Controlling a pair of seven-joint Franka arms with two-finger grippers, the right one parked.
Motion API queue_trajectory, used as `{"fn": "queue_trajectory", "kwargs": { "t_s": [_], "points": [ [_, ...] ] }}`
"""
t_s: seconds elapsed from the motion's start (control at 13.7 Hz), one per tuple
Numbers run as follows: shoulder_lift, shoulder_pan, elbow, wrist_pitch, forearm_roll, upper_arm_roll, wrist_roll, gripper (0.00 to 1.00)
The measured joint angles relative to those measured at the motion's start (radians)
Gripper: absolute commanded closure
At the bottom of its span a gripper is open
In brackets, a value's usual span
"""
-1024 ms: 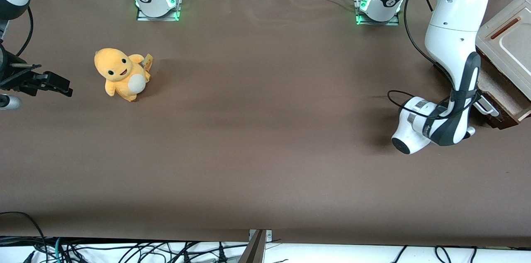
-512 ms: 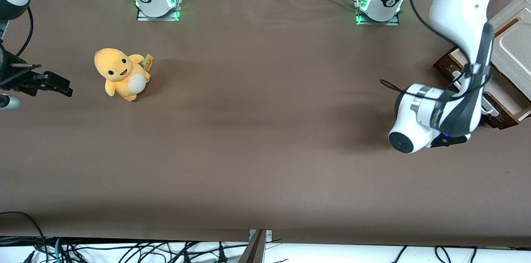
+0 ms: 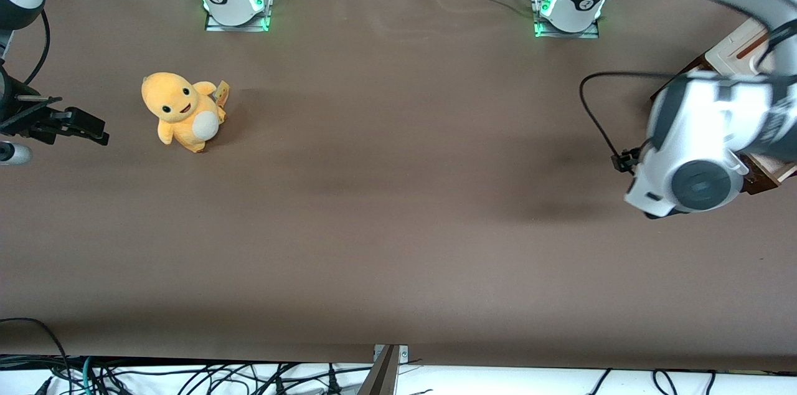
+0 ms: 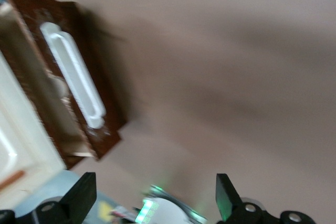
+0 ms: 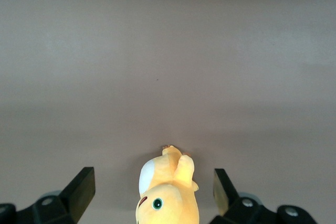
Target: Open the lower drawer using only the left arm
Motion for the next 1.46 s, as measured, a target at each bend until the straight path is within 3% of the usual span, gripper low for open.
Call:
{"fn": "queue_trajectory", "kwargs": {
  "t_s": [0.37, 0.59, 0.8, 0.95, 1.17, 1.46],
  "points": [
    [-0.163, 0.028, 0.015, 0.057, -0.224, 0.036, 0.218, 0.00],
    [-0.313, 0.027, -0.149, 0.213, -0.328, 0.101, 0.345, 0.00],
    [-0.443, 0.009, -0.393, 0.426, -0.332, 0.104, 0.399, 0.00],
    [-0.497, -0.014, -0.479, 0.467, -0.327, 0.111, 0.405, 0.00],
    [-0.530, -0.052, -0.510, 0.471, -0.281, 0.139, 0.407, 0.00],
    [-0.532, -0.055, -0.513, 0.447, -0.272, 0.142, 0.414, 0.00]
  ]
}}
